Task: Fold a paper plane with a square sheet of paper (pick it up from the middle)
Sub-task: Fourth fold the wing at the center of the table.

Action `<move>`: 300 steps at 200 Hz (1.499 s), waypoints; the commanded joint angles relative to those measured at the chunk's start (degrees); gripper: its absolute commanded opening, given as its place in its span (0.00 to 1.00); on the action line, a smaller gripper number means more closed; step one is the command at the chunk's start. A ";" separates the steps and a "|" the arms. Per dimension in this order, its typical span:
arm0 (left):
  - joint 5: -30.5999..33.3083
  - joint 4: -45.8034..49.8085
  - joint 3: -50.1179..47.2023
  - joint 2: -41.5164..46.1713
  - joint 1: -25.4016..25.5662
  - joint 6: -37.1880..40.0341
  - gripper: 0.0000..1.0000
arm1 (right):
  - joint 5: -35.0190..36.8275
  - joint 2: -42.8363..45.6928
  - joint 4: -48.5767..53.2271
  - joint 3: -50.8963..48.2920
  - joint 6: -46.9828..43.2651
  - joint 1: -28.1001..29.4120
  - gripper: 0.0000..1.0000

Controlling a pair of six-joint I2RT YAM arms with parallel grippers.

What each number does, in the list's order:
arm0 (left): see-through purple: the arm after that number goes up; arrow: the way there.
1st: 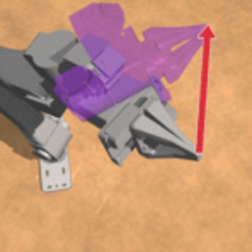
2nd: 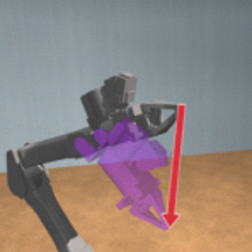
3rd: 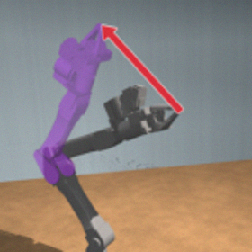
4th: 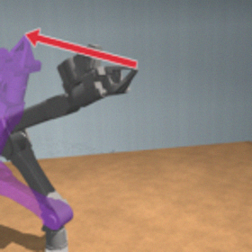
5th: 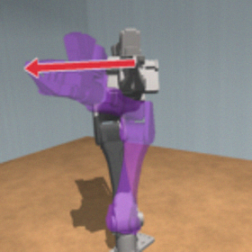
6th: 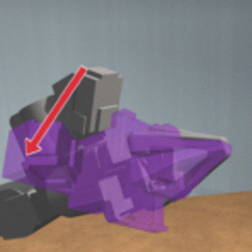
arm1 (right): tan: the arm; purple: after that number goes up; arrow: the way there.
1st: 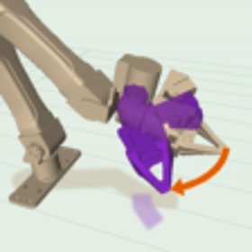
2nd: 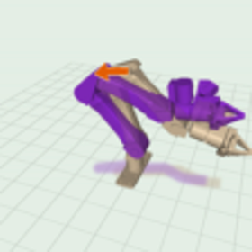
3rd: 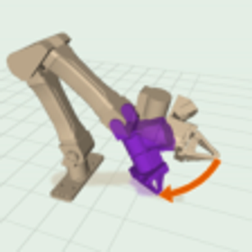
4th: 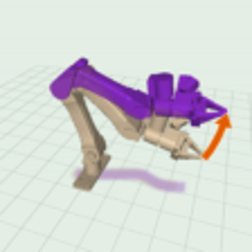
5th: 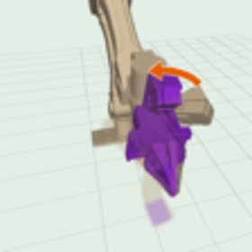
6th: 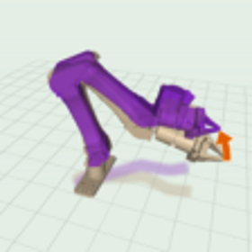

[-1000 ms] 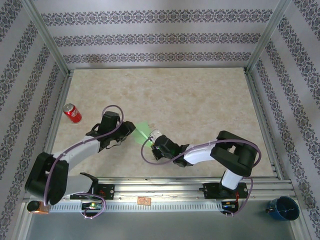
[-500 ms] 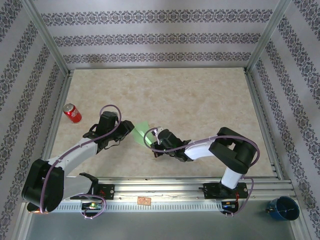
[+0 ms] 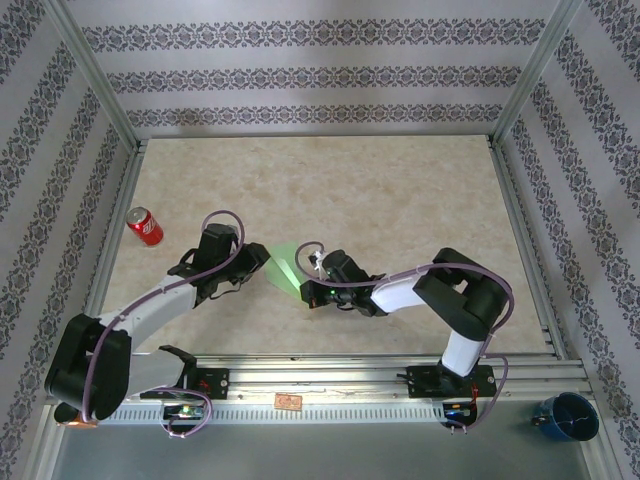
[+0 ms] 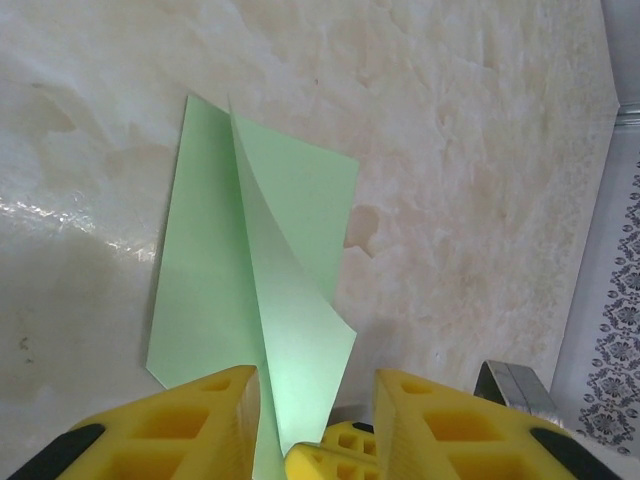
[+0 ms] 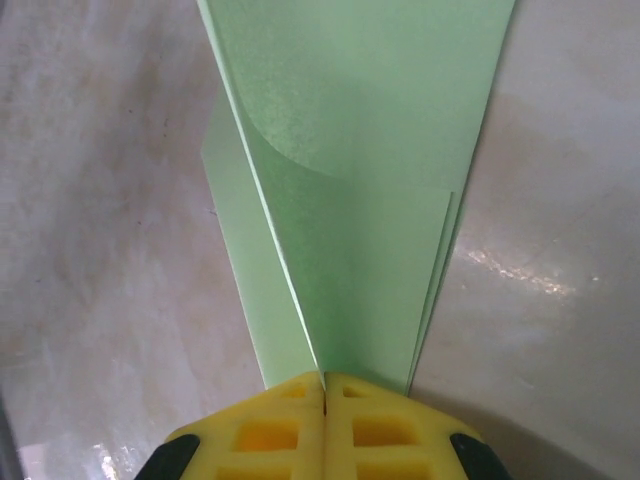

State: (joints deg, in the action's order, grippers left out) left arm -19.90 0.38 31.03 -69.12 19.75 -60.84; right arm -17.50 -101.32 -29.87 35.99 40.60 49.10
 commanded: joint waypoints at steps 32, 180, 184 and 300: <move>-1.84 -3.73 -1.04 -1.63 -0.88 -0.49 0.32 | -6.47 -1.34 -8.10 -1.56 7.29 -1.99 0.00; -6.77 -11.25 -1.18 -7.39 -0.32 -2.25 0.25 | 7.04 5.69 -3.03 -7.51 -1.58 0.85 0.00; -6.82 -11.47 -1.22 -7.63 -0.24 -2.34 0.25 | 7.20 5.69 -3.32 -7.74 -1.15 0.90 0.00; -7.31 -19.19 1.17 -18.85 3.43 -4.72 0.10 | 6.89 6.63 -3.61 -8.87 -0.79 0.56 0.00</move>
State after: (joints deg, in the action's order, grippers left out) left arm -27.05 -15.38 30.81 -86.54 21.82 -64.79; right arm -11.31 -95.50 -33.21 27.94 39.07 49.74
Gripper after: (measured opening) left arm 0.104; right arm 0.064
